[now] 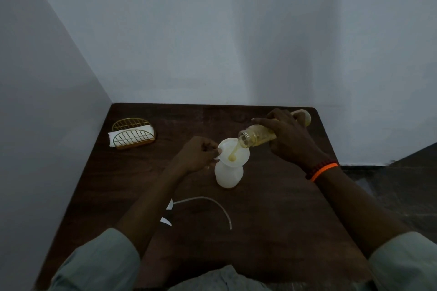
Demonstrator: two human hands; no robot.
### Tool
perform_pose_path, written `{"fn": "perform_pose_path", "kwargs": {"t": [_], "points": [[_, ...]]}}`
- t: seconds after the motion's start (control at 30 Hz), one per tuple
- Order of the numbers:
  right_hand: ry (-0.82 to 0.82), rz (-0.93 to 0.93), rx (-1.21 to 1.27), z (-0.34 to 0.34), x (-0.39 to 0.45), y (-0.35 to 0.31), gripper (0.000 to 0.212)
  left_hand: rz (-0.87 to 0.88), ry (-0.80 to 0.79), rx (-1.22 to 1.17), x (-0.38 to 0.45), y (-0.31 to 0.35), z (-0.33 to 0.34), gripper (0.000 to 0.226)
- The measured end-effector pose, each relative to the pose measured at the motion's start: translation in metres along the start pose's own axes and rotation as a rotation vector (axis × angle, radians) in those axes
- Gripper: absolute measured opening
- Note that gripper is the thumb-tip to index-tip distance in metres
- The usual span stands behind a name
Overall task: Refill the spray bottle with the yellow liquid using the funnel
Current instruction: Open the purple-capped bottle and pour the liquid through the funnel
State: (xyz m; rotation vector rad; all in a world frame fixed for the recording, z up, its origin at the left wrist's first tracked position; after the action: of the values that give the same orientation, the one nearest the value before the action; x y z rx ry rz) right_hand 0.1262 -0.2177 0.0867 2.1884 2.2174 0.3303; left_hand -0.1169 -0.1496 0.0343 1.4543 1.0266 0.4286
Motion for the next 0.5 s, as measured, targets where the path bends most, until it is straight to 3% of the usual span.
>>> {"fn": "perform_pose_path", "kwargs": {"t": [0.5], "points": [[0.001, -0.001, -0.02, -0.0006, 0.0009, 0.0005, 0.073, 0.001, 0.007, -0.005, 0.0022, -0.0025, 0.0001, 0.019]]}}
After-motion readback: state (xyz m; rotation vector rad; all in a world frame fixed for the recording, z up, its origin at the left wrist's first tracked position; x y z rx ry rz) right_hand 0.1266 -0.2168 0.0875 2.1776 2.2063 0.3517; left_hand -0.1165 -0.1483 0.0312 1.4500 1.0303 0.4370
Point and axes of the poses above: each hand's wrist, its own x-axis towards the middle knuckle, its own z-axis out of the palm, y = z × x, the point moved 3 cm from there along x, towards the middle knuckle, and after that the axes turned 14 degrees about -x, right-handed, at the moved point
